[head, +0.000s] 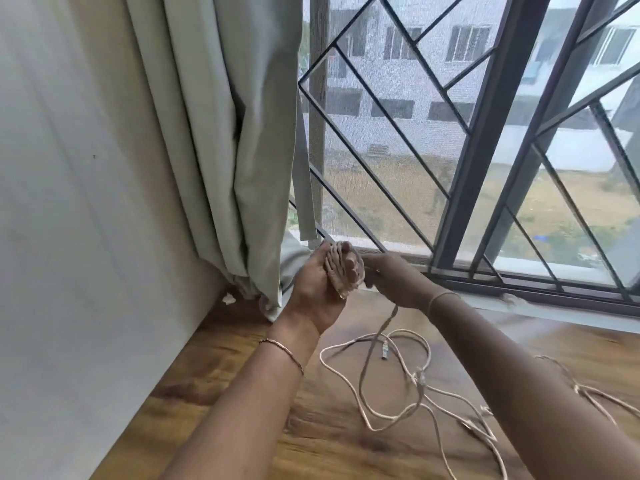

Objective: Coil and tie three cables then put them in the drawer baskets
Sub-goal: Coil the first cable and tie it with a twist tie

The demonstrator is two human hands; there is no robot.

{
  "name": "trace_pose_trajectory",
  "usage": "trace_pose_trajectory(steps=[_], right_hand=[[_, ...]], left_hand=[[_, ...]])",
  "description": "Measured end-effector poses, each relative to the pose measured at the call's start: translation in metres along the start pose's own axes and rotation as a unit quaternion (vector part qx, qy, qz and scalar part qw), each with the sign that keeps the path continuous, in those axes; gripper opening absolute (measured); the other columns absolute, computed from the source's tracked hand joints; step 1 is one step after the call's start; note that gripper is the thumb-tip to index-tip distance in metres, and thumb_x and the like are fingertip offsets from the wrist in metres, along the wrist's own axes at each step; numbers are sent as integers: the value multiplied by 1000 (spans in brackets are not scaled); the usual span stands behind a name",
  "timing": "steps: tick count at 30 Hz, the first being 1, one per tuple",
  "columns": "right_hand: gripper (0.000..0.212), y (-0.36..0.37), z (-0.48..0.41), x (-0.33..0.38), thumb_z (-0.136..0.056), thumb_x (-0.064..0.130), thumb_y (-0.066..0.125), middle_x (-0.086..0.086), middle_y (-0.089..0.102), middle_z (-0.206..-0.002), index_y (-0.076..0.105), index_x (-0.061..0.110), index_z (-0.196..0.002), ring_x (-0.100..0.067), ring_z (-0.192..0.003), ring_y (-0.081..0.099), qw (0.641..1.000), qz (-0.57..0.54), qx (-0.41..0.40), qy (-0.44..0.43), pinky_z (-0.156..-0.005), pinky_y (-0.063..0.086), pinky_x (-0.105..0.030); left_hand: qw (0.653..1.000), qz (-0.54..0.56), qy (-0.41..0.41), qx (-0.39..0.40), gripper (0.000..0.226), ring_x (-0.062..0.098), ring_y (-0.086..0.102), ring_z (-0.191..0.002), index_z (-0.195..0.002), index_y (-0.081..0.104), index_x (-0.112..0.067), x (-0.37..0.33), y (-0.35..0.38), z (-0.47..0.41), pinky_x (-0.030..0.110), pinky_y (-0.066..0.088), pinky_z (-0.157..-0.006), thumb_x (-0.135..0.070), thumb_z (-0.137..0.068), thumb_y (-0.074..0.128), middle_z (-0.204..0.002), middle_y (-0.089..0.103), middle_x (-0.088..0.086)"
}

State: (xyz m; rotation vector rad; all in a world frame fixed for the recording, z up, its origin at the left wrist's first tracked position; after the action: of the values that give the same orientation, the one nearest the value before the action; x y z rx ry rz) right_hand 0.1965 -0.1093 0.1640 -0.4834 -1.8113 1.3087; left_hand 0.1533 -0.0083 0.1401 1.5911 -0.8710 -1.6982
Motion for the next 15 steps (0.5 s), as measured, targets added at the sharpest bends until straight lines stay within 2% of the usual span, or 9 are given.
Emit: trace_pose_trajectory(steps=[1,3,5,7,9,10,12,15], right_hand=[[23,3,3,1,-91,3,46,-1,65,-80,63,17,-93,-19,-73,58,1000,20,11,-1,-61,42,-25],[19,6,8,8,-91,5,47,0,65,-81,58,20,-86,-18,-73,58,997,61,38,-6,-65,45,-27],[16,9,11,11,-91,6,52,0,67,-80,59,20,-86,-18,-73,62,994,84,76,-7,-72,52,-35],[9,12,13,11,-91,9,56,5,63,-72,62,16,-92,-14,-70,61,989,103,111,3,-76,54,-36],[10,16,16,11,-91,12,60,4,62,-72,62,9,-101,-18,-75,63,983,112,143,12,-80,55,-38],[14,19,18,10,-91,13,61,0,65,-75,62,6,-102,-22,-77,65,981,108,162,21,-78,55,-37],[18,21,24,8,-91,15,60,-3,70,-76,61,2,-104,-21,-65,64,975,97,193,46,-62,55,-31],[19,13,30,7,-93,18,55,3,70,-69,63,4,-103,-13,-51,62,973,81,210,54,-49,49,-19]], left_hand=[[1000,4,4,-11,38,16,54,-69,-84,57,-9,-1,-2,-2,26,47,-72,-35,-101,35,-73,55,6],[999,6,18,-40,35,16,54,-74,-86,57,-9,-2,-6,-5,27,45,-77,-33,-100,37,-79,55,5],[998,13,29,-52,34,14,60,-65,-83,56,-10,-1,-7,-9,25,49,-71,-30,-101,36,-70,60,4],[998,2,36,-53,36,14,63,-59,-82,55,-9,0,-4,-10,26,52,-65,-29,-102,33,-63,63,4],[998,-30,41,-47,37,18,64,-62,-83,55,-9,4,-1,-11,30,52,-68,-30,-103,32,-65,66,7],[997,-50,44,-44,38,20,64,-64,-84,56,-8,6,0,-12,32,51,-73,-30,-103,31,-67,67,8],[993,-99,53,-41,41,25,63,-71,-84,57,-7,6,-2,-12,34,50,-80,-30,-104,29,-70,69,10],[983,-168,66,-33,40,26,64,-74,-89,53,-7,1,-7,-14,27,52,-70,-32,-104,26,-73,70,11]])
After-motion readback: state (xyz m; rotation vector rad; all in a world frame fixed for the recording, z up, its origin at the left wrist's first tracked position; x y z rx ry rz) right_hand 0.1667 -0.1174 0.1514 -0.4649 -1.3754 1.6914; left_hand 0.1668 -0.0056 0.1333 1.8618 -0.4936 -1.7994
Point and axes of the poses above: each hand's wrist, its own z-axis away from the middle knuckle, its own y-axis out of the palm, x = y × z, the point moved 5 cm from there along -z, towards the middle knuckle
